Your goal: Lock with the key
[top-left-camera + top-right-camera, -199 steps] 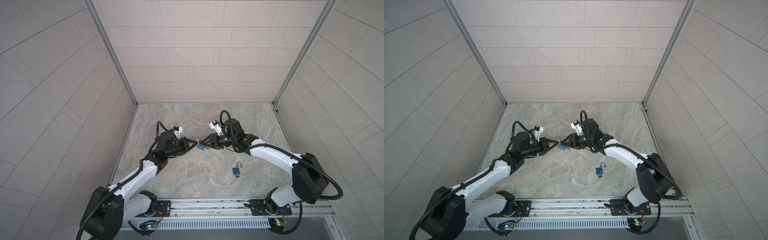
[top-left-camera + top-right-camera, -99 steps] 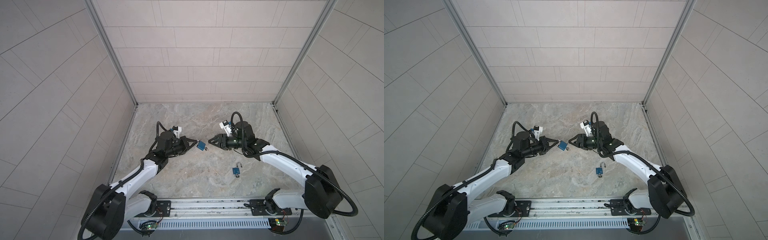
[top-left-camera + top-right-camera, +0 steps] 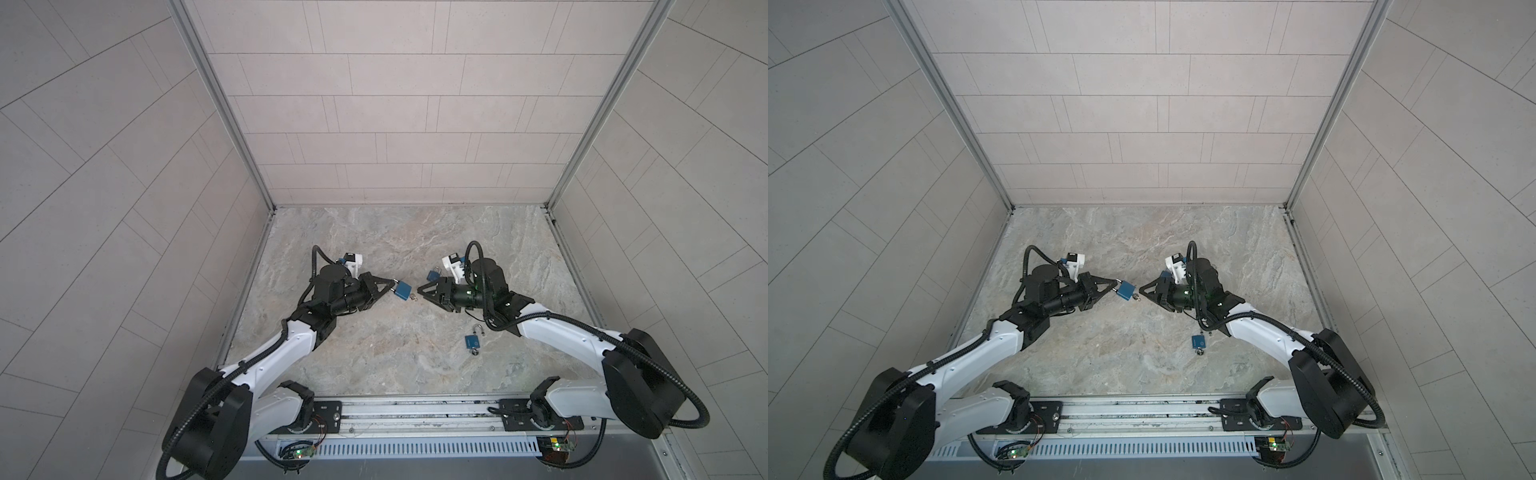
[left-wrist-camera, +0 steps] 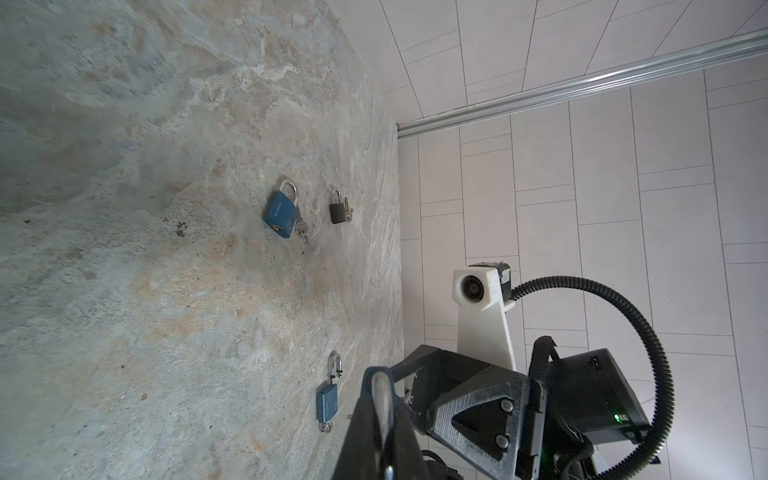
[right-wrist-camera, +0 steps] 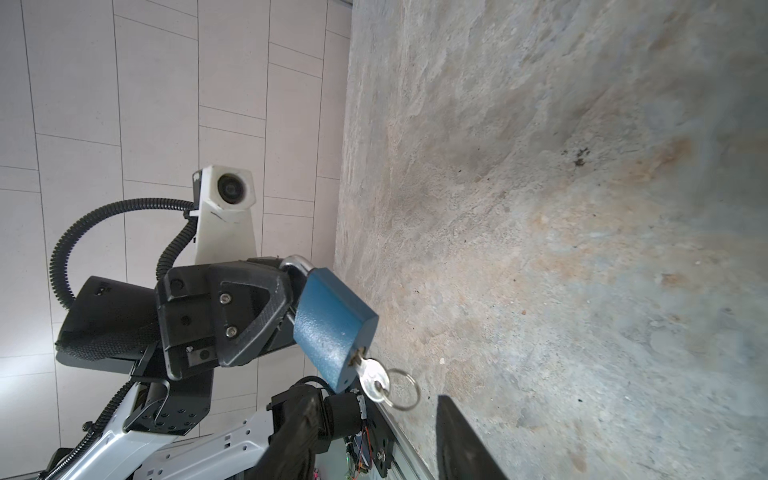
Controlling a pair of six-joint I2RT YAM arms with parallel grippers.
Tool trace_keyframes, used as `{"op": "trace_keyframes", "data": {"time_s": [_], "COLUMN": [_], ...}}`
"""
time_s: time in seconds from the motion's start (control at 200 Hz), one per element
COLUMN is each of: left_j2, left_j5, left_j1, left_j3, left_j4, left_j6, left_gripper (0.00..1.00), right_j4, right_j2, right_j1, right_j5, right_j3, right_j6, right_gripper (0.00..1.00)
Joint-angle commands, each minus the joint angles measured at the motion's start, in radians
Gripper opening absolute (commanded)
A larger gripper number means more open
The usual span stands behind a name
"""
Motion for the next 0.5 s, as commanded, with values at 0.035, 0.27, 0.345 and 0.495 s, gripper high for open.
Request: {"op": "trace_keyframes", "data": {"time_s": [0.035, 0.27, 0.345, 0.495], "left_j2": [-0.037, -0.056, -0.057, -0.061], "left_j5": [0.007, 0.005, 0.005, 0.002], "left_j1": [0.005, 0.005, 0.005, 0.005], "left_j3": [-0.002, 0.001, 0.001, 0.001], "left_j4": [0.080, 0.064, 0.068, 0.067], "left_j6": [-0.017, -0.019, -0.020, -0.022], "left_gripper": [0.00, 0.00, 0.00, 0.00], "right_j4": [0.086, 0.105, 0.111, 0.126], "right_j2": [0.019, 0.040, 0.043, 0.062], "right_j1": [0.023, 0.028, 0.029, 0.032], "right_j5": [0.029, 0.037, 0.037, 0.035], "right_j3": [0.010, 0.007, 0.005, 0.008], "right_j6": [0.039, 0.038, 0.037, 0.041], "right_gripper": [0.45, 0.44, 0.44, 0.42]}}
